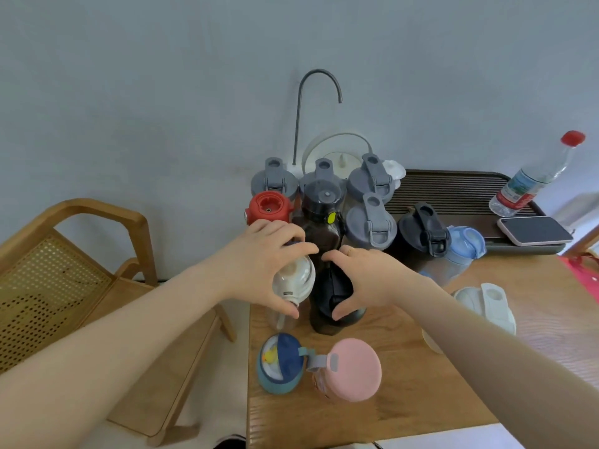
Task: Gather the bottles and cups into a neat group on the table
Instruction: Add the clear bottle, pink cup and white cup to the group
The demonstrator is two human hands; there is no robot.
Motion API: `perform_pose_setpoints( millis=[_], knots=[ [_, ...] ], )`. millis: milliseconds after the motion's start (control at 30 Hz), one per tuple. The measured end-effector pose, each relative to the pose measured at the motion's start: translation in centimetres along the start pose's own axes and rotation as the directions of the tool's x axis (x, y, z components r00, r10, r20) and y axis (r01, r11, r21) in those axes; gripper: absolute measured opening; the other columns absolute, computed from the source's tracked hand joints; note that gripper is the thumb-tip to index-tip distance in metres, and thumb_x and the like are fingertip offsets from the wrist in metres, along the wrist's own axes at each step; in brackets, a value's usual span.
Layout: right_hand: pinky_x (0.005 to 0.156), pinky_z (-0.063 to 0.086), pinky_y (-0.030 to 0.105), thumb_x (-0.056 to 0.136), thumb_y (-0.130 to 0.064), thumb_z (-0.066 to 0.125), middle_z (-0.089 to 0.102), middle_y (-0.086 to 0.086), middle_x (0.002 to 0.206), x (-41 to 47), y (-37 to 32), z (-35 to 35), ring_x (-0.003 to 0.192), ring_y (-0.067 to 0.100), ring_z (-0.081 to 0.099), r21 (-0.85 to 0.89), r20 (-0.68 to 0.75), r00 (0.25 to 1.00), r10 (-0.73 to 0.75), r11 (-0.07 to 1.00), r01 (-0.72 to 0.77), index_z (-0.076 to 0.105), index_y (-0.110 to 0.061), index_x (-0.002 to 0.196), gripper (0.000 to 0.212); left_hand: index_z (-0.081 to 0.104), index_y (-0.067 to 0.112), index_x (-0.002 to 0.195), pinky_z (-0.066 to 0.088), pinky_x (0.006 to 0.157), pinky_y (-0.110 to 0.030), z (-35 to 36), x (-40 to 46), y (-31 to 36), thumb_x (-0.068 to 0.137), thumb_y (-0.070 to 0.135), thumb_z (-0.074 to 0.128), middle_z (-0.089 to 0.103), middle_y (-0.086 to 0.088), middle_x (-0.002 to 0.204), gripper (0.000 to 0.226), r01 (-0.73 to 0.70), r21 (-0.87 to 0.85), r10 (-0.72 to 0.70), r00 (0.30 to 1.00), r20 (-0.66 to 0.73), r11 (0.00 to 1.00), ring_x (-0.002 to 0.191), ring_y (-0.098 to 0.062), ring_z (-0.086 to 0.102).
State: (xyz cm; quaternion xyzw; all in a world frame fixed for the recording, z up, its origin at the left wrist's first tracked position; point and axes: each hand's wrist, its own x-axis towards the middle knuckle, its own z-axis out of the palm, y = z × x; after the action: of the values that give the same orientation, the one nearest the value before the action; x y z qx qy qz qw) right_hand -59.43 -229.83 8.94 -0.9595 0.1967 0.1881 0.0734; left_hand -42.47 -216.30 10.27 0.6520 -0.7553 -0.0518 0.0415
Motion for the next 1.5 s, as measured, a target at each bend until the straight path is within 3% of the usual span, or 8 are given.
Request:
perform_pose_setpoints(
  millis=[167, 367, 600, 800, 900, 1033, 1233, 1500],
  knots=[
    [0.099, 0.042, 0.037, 0.071, -0.059, 0.065, 0.042, 0.002, 0.138, -0.4, -0.5, -1.3, 0.123, 0.022, 0.043, 0.033, -0.029, 0.998, -0.054, 0.998, 0.055, 0.029, -0.025, 0.140, 0.085, 0.038, 0.027, 0.136, 0.024, 0.104, -0.027, -0.8, 0.8, -0.2, 0.068, 0.067, 0.060, 0.041, 0.005, 0.138, 0.082, -0.042, -0.032, 0.042, 0.999, 0.000, 0.999, 0.128, -0.015, 0.035],
    [0.072, 0.041, 0.027, 0.080, -0.040, 0.064, 0.047, -0.009, 0.085, -2.6, -1.9, -3.3, 0.080, 0.012, 0.046, 0.191, -0.103, 0.992, -0.069, 0.978, 0.088, 0.051, -0.025, 0.091, 0.023, 0.061, 0.016, 0.110, 0.049, 0.089, -0.036, -0.7, 1.4, -1.2, 0.079, 0.048, 0.051, 0.065, -0.003, 0.109, 0.045, -0.279, 0.011, 0.274, 0.932, -0.237, 0.960, 0.106, -0.018, 0.055],
    [0.076, 0.044, 0.028, 0.074, -0.060, 0.062, 0.051, -0.003, 0.116, -5.8, -6.1, 0.9, 0.093, 0.015, 0.049, 0.164, 0.289, 0.948, 0.130, 0.969, -0.183, 0.042, -0.028, 0.128, 0.065, 0.064, 0.013, 0.097, 0.046, 0.072, -0.029, 0.7, -0.2, -0.5, 0.084, 0.021, 0.055, 0.069, -0.005, 0.094, 0.018, -0.524, 0.151, 0.535, 0.738, -0.411, 0.838, 0.092, -0.016, 0.053],
    [0.067, 0.045, 0.031, 0.073, -0.050, 0.063, 0.046, 0.003, 0.116, -6.3, -8.2, 4.8, 0.084, 0.021, 0.051, 0.066, 0.156, 0.942, 0.298, 0.948, -0.311, 0.032, -0.023, 0.128, 0.068, 0.058, 0.015, 0.096, 0.047, 0.051, -0.023, 3.0, -2.7, 0.6, 0.080, 0.041, 0.053, 0.066, -0.001, 0.085, 0.031, -0.701, 0.129, 0.713, 0.686, -0.144, 0.701, 0.066, -0.014, 0.060],
    [0.068, 0.042, 0.034, 0.072, -0.050, 0.061, 0.047, 0.004, 0.115, -6.6, -7.5, 5.1, 0.092, 0.026, 0.052, 0.083, 0.072, 0.935, 0.348, 0.932, -0.354, 0.035, -0.023, 0.122, 0.062, 0.050, 0.017, 0.110, 0.050, 0.046, -0.025, 4.3, -3.6, 1.1, 0.076, 0.060, 0.052, 0.063, -0.002, 0.100, 0.054, -0.664, 0.127, 0.660, 0.747, 0.081, 0.737, 0.070, -0.016, 0.060],
    [0.070, 0.041, 0.034, 0.068, -0.051, 0.064, 0.049, 0.003, 0.112, -7.2, -6.1, 5.4, 0.101, 0.029, 0.056, 0.113, 0.021, 0.916, 0.402, 0.909, -0.401, 0.040, -0.022, 0.116, 0.061, 0.013, 0.025, 0.142, 0.053, 0.071, -0.035, 5.6, -4.3, 2.4, 0.073, 0.066, 0.057, 0.028, -0.005, 0.144, 0.091, -0.461, 0.140, 0.368, 0.828, 0.422, 0.876, 0.104, -0.026, 0.052],
    [0.071, 0.046, 0.038, 0.063, -0.043, 0.066, 0.041, 0.000, 0.096, -8.2, -2.6, 4.9, 0.095, 0.029, 0.055, 0.165, 0.025, 0.906, 0.422, 0.892, -0.420, 0.038, -0.021, 0.100, 0.051, 0.012, 0.027, 0.140, 0.044, 0.061, -0.033, 7.4, -4.3, 4.5, 0.082, 0.045, 0.059, 0.031, -0.011, 0.139, 0.077, -0.319, 0.153, 0.238, 0.887, 0.395, 0.935, 0.098, -0.031, 0.055],
    [0.074, 0.041, 0.038, 0.068, -0.040, 0.066, 0.047, 0.007, 0.112, -9.3, 4.0, 4.4, 0.102, 0.034, 0.051, 0.157, -0.134, 0.899, 0.417, 0.905, -0.396, 0.041, -0.019, 0.121, 0.062, 0.030, 0.023, 0.131, 0.044, 0.063, -0.034, 6.1, -1.7, 8.9, 0.082, 0.033, 0.055, 0.045, -0.005, 0.123, 0.056, -0.190, 0.167, 0.113, 0.915, 0.387, 0.968, 0.096, -0.028, 0.054]
  ],
)
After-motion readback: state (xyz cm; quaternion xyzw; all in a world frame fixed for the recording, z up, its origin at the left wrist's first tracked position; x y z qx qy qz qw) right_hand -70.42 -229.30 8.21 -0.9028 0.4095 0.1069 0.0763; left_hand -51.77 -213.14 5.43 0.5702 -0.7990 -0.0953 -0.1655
